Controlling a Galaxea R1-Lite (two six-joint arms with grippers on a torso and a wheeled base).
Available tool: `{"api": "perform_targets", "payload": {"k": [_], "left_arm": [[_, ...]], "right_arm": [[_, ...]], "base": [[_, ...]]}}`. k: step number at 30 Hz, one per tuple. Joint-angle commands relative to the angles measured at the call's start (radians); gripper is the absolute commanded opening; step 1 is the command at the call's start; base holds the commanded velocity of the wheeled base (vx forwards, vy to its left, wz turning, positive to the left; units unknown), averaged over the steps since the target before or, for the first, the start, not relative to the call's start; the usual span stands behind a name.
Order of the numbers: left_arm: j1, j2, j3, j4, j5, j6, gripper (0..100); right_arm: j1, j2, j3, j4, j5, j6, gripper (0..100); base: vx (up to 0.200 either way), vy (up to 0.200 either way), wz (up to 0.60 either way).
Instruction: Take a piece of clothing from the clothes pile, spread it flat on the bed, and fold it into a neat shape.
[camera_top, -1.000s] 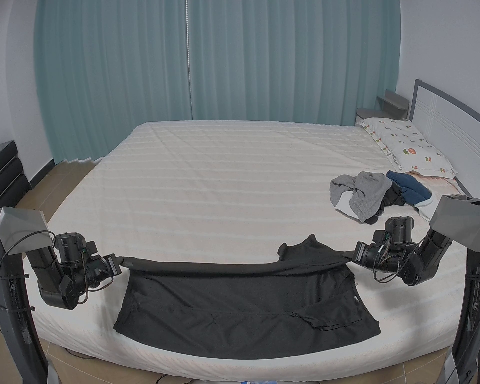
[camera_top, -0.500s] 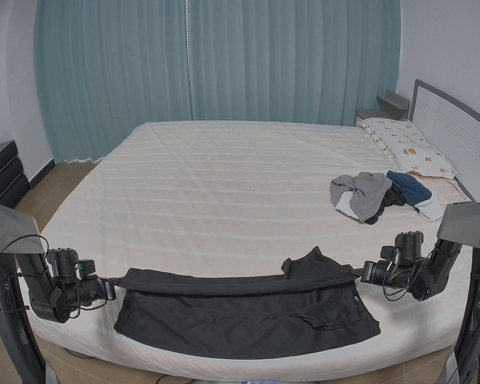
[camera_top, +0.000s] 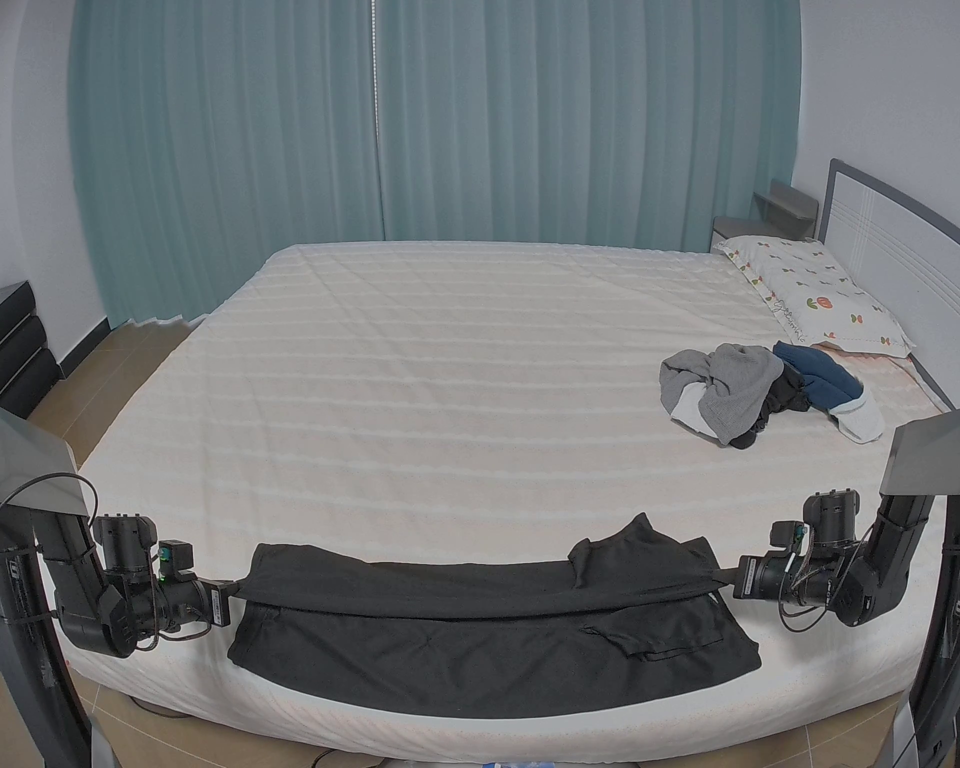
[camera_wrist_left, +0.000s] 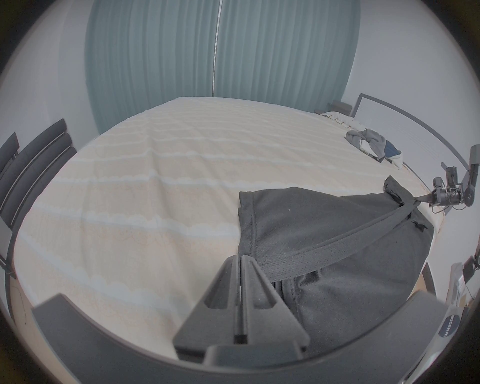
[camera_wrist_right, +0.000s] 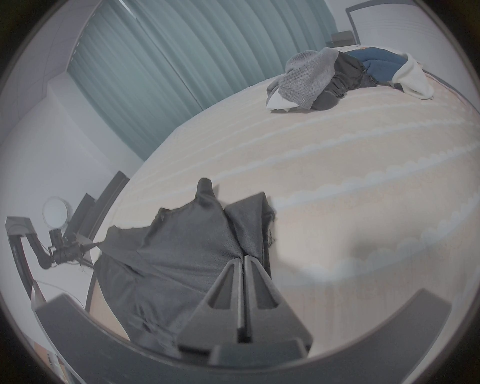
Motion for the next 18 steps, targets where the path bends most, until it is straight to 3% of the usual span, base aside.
{"api": "perform_targets", "payload": {"k": [1, 10, 11, 12, 13, 18], "left_arm": [[-0.001, 0.028, 0.005, 0.000, 0.002, 0.016, 0], [-0.001, 0.044, 0.033, -0.001, 0.000, 0.067, 0], [-0.002, 0.044, 0.033, -0.001, 0.000, 0.068, 100], [-0.002, 0.044, 0.033, -0.001, 0.000, 0.068, 100], [-0.002, 0.042, 0.034, -0.001, 0.000, 0.068, 100], [-0.001, 0.036, 0.039, -0.010, -0.001, 0.067, 100]], "right_arm": [[-0.022, 0.024, 0.035, 0.000, 0.002, -0.039, 0], [-0.010, 0.059, 0.036, -0.015, 0.000, -0.047, 0], [-0.010, 0.061, 0.036, -0.017, 0.000, -0.047, 0], [-0.010, 0.061, 0.036, -0.017, 0.000, -0.047, 0], [-0.008, 0.062, 0.036, -0.017, 0.000, -0.047, 100], [-0.010, 0.025, 0.038, -0.026, 0.005, -0.027, 100]], "base": [[0.000, 0.000, 0.00], [0.000, 0.000, 0.00], [0.000, 0.000, 0.00], [0.000, 0.000, 0.00], [0.000, 0.000, 0.00], [0.000, 0.000, 0.00]]}}
